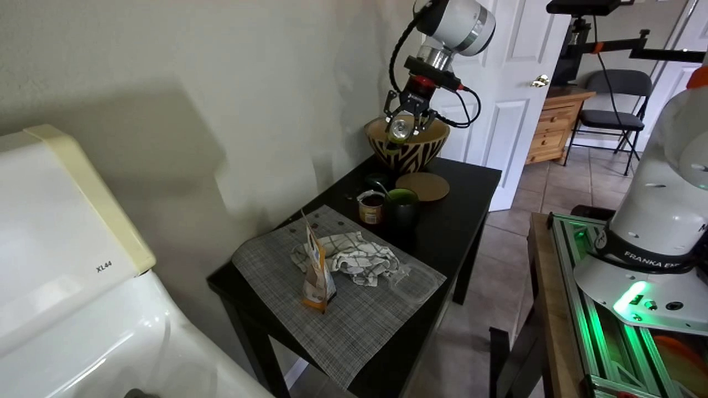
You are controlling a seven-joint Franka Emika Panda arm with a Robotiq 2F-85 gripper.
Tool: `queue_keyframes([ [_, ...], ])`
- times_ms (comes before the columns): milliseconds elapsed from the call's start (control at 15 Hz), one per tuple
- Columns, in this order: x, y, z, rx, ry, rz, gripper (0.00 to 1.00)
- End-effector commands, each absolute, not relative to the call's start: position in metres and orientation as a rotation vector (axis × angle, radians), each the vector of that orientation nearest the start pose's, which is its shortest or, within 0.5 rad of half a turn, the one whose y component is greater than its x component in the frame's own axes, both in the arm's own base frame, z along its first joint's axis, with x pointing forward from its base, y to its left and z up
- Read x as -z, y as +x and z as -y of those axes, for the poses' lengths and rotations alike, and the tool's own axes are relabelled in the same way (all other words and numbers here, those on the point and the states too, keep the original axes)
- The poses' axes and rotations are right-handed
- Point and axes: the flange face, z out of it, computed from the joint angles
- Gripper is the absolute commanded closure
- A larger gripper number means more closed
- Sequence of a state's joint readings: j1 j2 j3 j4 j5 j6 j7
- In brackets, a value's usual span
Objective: Take the can out of the bowl and put it on the table.
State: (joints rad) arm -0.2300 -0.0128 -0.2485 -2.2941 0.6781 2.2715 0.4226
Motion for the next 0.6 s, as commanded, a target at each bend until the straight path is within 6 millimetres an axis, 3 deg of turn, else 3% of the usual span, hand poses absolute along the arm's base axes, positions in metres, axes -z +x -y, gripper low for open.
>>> queue_keyframes([
  [0, -0.345, 0.459, 0.238, -0.101, -2.019, -1.62, 0.62],
  [67, -0.339, 0.459, 0.239, -0.113, -2.062, -1.633, 0.62],
  [133, -0.342, 0.455, 0.235, -0.086, -2.039, -1.647, 0.37],
  [333, -0.331, 0.457, 0.237, -0.111, -2.045, -1.657, 0.37],
  [400, -0.329, 0.46, 0.236, -0.13, -2.017, -1.654, 0.62],
  [533, -0.324, 0.463, 0.237, -0.165, -1.962, -1.65, 0.62],
])
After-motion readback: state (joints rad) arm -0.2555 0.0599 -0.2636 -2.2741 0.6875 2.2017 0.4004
